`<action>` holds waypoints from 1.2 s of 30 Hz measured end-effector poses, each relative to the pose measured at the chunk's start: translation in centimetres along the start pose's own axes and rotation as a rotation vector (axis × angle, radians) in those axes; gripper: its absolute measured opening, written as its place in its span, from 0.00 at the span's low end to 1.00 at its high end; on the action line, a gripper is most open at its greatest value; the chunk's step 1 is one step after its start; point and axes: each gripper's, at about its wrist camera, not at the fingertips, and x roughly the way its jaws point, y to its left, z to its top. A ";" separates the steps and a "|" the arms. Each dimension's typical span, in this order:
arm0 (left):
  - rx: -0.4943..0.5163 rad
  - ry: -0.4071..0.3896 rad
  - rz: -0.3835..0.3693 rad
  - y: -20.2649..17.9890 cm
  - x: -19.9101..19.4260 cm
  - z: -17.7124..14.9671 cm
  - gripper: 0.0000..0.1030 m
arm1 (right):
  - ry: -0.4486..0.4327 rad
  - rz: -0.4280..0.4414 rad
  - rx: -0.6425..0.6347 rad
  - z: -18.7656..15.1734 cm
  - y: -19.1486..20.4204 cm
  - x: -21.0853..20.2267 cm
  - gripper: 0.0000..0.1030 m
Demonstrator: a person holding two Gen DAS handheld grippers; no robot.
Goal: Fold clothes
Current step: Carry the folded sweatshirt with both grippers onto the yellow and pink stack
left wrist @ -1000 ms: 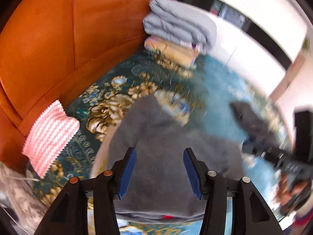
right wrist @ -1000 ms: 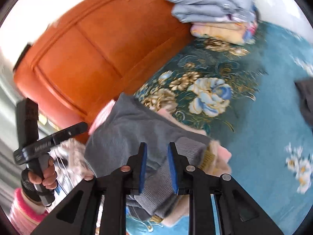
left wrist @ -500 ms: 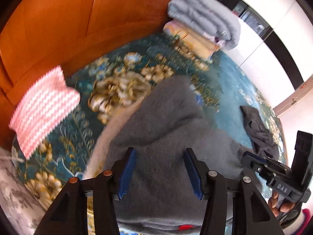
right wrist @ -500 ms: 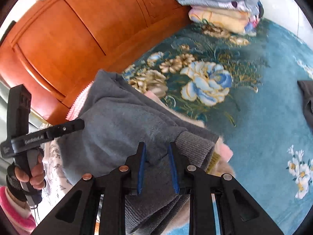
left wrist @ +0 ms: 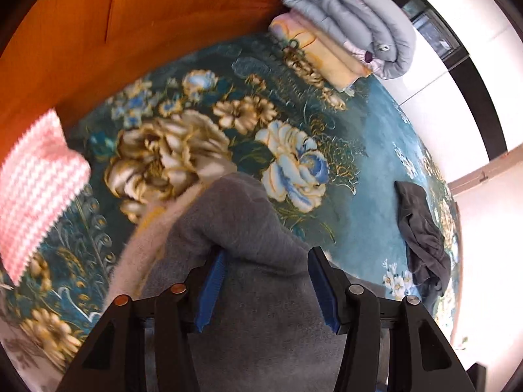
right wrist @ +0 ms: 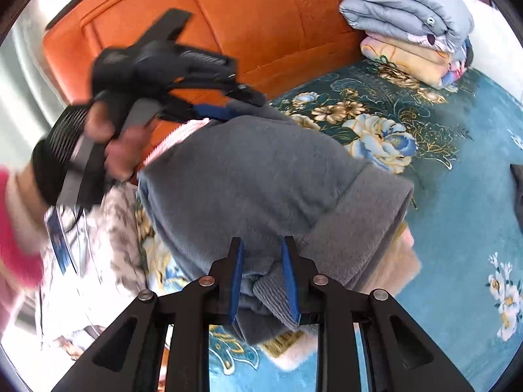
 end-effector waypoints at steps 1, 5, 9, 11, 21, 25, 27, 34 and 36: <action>-0.004 0.003 -0.004 0.2 0.2 0.0 0.54 | -0.004 0.008 0.002 -0.4 -0.1 0.0 0.24; -0.040 0.011 -0.009 0.6 0.7 0.0 0.54 | -0.025 0.049 0.051 -1.1 -1.0 -0.1 0.24; 0.011 -0.043 -0.054 -0.3 -2.7 -1.5 0.54 | -0.021 0.050 0.054 -1.0 -0.9 -0.3 0.23; 0.040 -0.074 -0.078 -0.9 -4.6 -2.3 0.55 | -0.035 0.052 0.054 -0.9 -0.7 -1.4 0.23; 0.067 -0.155 -0.001 2.0 -7.9 -10.5 0.60 | -0.075 0.038 0.114 -1.4 -1.8 -2.7 0.23; 0.013 -0.136 -0.020 3.8 -6.2 -11.0 0.60 | -0.075 0.036 0.128 -1.8 -1.9 -2.1 0.23; 0.010 -0.130 -0.014 4.0 -5.3 -11.0 0.60 | -0.078 0.033 0.127 -1.9 -2.0 -1.8 0.23; 0.043 -0.199 0.039 2.2 -6.4 -12.6 0.60 | -0.076 0.035 0.164 -1.5 -2.5 -2.3 0.24; 0.062 -0.243 0.052 1.2 -7.8 -13.6 0.60 | -0.122 0.045 0.177 -1.6 -2.2 -4.1 0.24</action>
